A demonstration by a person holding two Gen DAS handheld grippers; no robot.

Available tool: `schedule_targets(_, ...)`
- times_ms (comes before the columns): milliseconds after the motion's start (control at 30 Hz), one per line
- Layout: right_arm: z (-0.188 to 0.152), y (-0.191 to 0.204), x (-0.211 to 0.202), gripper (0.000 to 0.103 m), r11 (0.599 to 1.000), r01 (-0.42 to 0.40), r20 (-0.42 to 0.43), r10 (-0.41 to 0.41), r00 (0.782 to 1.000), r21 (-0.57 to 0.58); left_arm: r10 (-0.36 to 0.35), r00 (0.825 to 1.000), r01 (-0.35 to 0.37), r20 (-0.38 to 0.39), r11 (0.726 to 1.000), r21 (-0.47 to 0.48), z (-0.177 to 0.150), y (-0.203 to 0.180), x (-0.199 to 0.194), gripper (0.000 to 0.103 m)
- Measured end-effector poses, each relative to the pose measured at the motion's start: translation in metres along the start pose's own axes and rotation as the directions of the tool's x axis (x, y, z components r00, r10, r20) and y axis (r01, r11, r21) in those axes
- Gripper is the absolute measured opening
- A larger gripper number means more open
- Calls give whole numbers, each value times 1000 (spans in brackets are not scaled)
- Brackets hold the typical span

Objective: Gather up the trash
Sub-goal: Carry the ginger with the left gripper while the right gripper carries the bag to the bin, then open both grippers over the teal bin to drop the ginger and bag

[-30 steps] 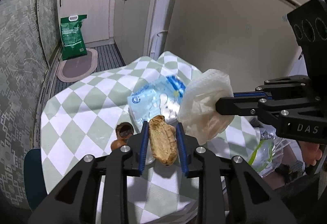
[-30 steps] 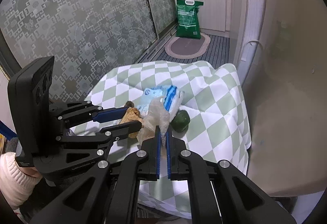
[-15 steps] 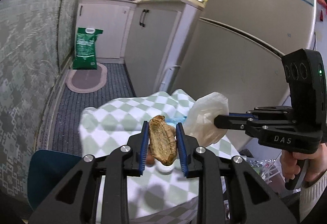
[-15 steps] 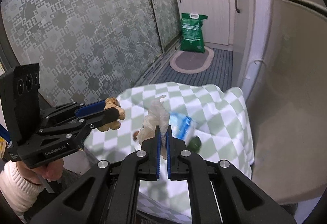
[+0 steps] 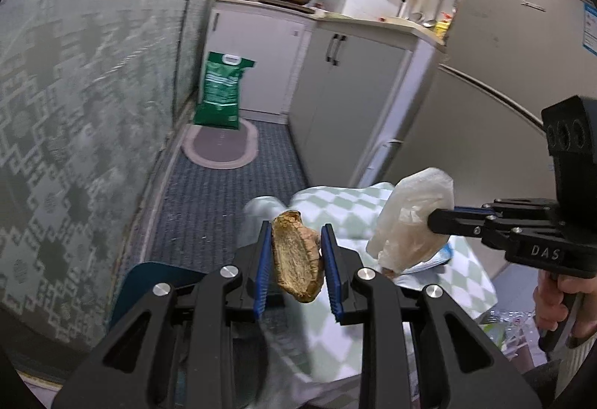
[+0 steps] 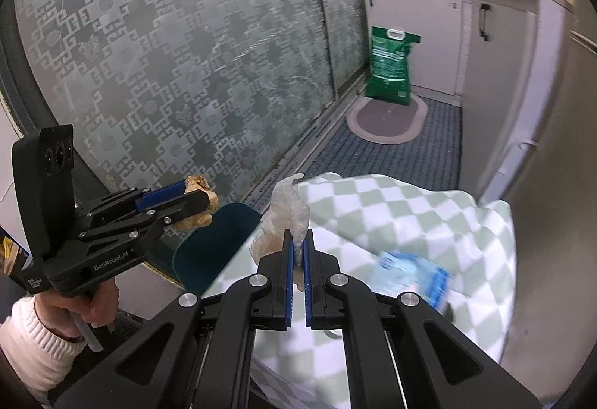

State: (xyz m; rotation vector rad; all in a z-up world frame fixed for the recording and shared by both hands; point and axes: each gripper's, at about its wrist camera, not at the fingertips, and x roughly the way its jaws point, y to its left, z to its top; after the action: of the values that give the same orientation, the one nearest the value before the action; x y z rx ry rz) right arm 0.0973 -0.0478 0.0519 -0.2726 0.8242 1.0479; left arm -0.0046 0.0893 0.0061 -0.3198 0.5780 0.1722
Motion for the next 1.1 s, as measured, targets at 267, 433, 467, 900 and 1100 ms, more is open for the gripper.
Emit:
schedule_targets(267, 13, 30, 27, 4, 999, -35, -30, 34, 999, -34, 66, 996, -67, -54, 998, 1, -10, 33, -6, 28)
schedule_targets(433, 18, 49, 44, 4, 997, -55, -54, 52, 997, -55, 104, 989, -105, -110, 994, -7, -20, 53, -2, 28)
schedule_targets(467, 18, 51, 45, 4, 997, -58, -56, 55, 997, -58, 111, 986, -113, -123, 994, -10, -23, 58, -1, 28)
schedule_targets(900, 15, 91, 94, 4, 993, -84, -166, 68, 984, -89, 151, 948, -166, -280, 986, -32, -53, 105, 25, 28)
schedule_targets(1100, 7, 100, 118, 4, 993, -85, -232, 64, 971, -80, 165, 924, -187, -346, 982, -30, -67, 116, 37, 28)
